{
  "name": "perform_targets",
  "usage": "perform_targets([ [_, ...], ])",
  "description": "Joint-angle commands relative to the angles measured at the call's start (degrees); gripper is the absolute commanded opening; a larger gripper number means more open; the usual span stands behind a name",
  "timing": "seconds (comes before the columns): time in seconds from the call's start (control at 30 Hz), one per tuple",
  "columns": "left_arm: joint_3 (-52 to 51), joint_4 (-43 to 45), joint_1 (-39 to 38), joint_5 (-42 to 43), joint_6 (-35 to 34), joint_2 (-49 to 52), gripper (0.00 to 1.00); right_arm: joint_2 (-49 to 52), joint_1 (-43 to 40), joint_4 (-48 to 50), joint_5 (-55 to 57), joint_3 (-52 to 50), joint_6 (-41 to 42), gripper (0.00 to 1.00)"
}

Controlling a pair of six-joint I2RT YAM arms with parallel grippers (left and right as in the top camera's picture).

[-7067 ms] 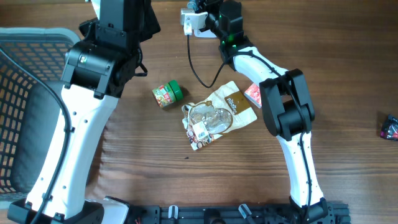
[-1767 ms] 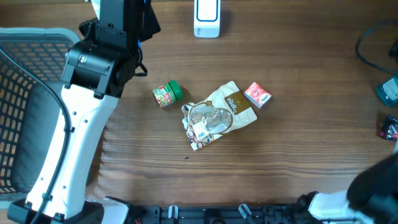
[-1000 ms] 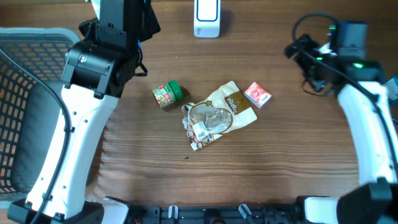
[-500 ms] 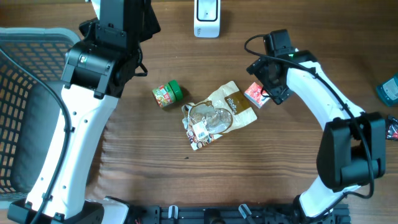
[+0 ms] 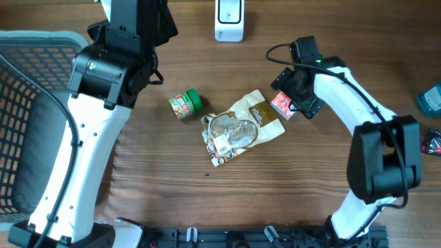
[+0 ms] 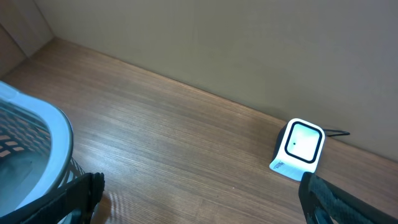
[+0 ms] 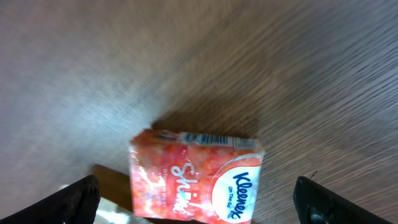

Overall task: Scan the item barcode
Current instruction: 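Move the right gripper to the small red box and grasp it, then lift the red box and swing it toward the scanner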

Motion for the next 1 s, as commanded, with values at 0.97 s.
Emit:
perform_targets([
  [0.97,0.4,0.2,0.2,-1.2,-0.6,-1.2,1.00,8.0,0.9,5.6,1.1,0.2,-18.0,0.74],
])
